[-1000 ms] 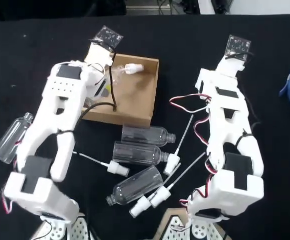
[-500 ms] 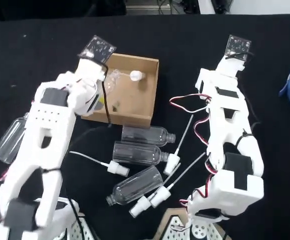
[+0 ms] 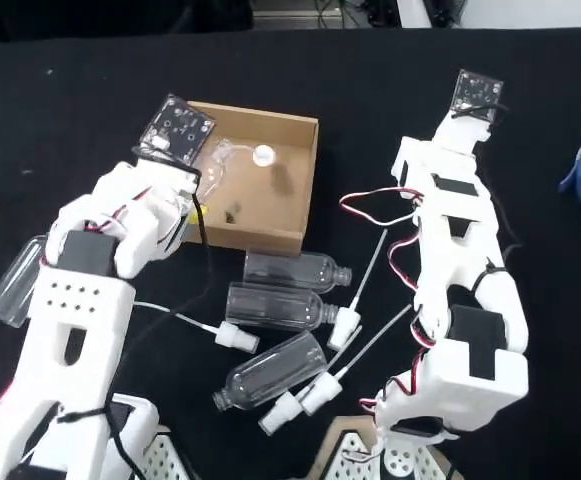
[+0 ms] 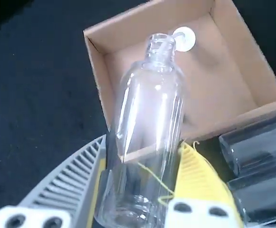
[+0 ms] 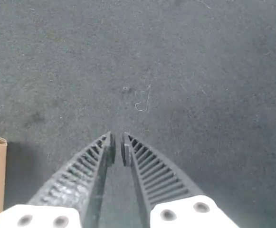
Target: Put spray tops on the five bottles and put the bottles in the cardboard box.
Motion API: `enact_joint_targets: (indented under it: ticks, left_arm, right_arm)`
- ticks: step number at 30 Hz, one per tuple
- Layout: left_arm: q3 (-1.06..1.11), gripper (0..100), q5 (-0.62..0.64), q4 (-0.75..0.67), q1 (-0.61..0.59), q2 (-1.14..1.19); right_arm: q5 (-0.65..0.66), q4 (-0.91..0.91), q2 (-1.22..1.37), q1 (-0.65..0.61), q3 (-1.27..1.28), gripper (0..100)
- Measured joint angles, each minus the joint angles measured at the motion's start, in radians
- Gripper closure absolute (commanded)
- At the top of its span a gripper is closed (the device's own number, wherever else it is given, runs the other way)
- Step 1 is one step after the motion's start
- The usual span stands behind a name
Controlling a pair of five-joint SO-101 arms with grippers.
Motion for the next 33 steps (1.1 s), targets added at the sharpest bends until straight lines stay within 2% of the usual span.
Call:
enact_joint_targets:
  ticks: [6,13,19,27,33]
  left_arm:
    - [0.02,97,0.037,-0.005,-0.021,-0.132]
    - [0.187,97,0.037,-0.006,-0.109,-0.334]
    - [0.311,97,0.043,-0.006,-0.135,-0.609]
    - [0.381,97,0.209,-0.006,-0.138,-0.941]
    - [0.437,97,0.236,-0.029,-0.138,-1.037]
  right_arm:
    - [0.0,0.0,0.0,0.0,0.0,98.4]
    - [0.0,0.0,0.0,0.0,0.0,98.4]
    - [0.0,0.0,0.0,0.0,0.0,98.4]
    - [0.0,0.0,0.0,0.0,0.0,98.4]
    - [0.0,0.023,0.0,0.0,-0.005,98.4]
